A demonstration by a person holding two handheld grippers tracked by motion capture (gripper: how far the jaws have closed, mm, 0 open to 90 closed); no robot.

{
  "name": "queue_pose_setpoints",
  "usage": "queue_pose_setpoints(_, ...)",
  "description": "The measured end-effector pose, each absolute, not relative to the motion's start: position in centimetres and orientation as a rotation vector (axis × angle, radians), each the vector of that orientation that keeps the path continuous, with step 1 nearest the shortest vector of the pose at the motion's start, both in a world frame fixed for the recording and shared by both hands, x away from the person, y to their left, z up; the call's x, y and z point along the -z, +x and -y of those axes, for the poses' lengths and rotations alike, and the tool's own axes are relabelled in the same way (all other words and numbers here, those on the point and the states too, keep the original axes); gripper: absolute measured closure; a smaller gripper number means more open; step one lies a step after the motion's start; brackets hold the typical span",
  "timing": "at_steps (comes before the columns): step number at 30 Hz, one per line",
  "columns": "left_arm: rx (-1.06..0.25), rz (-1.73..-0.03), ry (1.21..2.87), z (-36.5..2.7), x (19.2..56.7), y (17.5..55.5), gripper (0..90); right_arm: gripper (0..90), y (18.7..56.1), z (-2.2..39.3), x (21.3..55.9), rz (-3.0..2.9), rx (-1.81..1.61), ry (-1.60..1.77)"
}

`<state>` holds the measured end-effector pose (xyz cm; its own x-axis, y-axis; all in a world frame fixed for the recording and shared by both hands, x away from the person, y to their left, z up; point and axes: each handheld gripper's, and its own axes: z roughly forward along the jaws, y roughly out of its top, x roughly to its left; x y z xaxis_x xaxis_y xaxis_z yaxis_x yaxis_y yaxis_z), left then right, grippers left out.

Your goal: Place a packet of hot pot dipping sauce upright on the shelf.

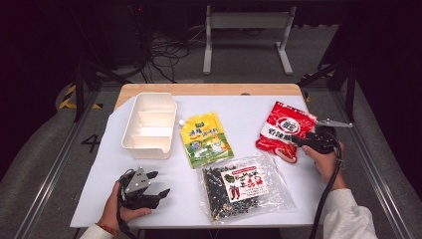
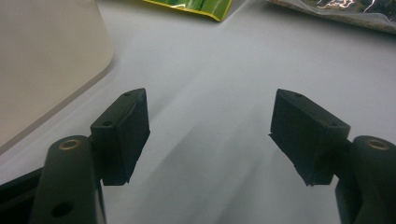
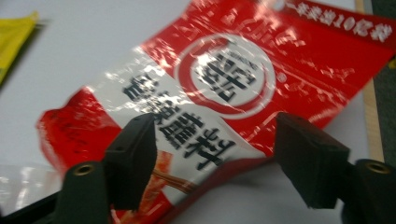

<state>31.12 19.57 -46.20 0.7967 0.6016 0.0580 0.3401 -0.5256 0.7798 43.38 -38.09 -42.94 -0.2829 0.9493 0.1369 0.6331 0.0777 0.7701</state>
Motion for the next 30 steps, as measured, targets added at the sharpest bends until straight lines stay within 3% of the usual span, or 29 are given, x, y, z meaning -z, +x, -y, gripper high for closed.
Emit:
queue_pose_setpoints(3, -0.405, -0.694, 2.163, -19.7, 46.2, 31.2, 27.1, 20.2, 43.7, 38.6, 43.9, -1.933, -1.045, 1.622)
queue_pose_setpoints(11, -0.4, -0.7, 2.165, -19.7, 46.3, 31.3, 26.2, 16.3, 44.6, 38.2, 45.0, -1.941, -1.075, 1.685)
queue_pose_setpoints(22, -0.396, -0.693, 2.174, -19.5, 46.3, 31.4, 26.0, 66.4, 44.7, 38.3, 45.0, -1.985, -1.157, 1.629)
queue_pose_setpoints(26, -0.399, -0.701, 2.169, -19.6, 46.4, 31.4, 25.8, 77.5, 44.5, 38.2, 44.8, -2.012, -1.168, 1.586)
queue_pose_setpoints(30, -0.404, -0.703, 2.168, -19.7, 46.3, 31.4, 25.7, 80.7, 44.4, 38.2, 44.8, -2.019, -1.181, 1.565)
